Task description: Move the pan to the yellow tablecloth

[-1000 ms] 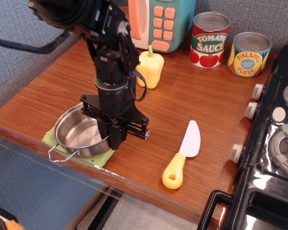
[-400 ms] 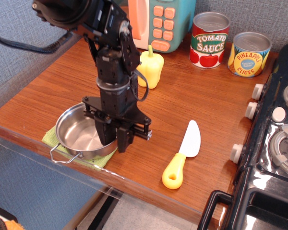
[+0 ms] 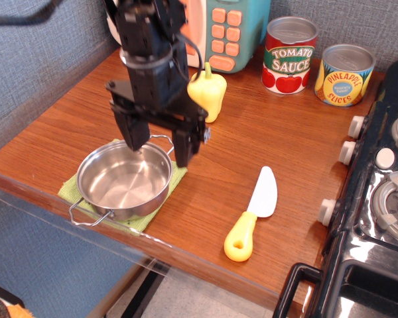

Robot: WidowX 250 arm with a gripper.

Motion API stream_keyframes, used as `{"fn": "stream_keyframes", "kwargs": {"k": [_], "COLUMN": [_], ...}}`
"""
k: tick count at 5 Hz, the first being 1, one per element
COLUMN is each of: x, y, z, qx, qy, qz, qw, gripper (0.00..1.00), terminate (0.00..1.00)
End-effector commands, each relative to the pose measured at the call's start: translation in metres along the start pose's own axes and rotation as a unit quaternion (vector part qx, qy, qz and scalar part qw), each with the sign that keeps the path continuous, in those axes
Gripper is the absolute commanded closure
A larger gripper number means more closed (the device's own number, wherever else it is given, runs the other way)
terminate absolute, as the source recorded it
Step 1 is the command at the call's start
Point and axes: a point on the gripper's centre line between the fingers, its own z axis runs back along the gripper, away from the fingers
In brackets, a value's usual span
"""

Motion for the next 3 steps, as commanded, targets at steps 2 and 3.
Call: {"fn": "stream_keyframes", "kwargs": {"k": [2, 3], "x": [0.0118, 0.0118], "y": [0.0155, 0.0155], "z": [0.0050, 0.0050], "qx": [0.010, 0.010], "qy": [0.000, 0.000], "qz": [0.023, 0.023], "qw": [0.9997, 0.9997], "gripper": [0.00, 0.00], "terminate": [0.00, 1.00]}}
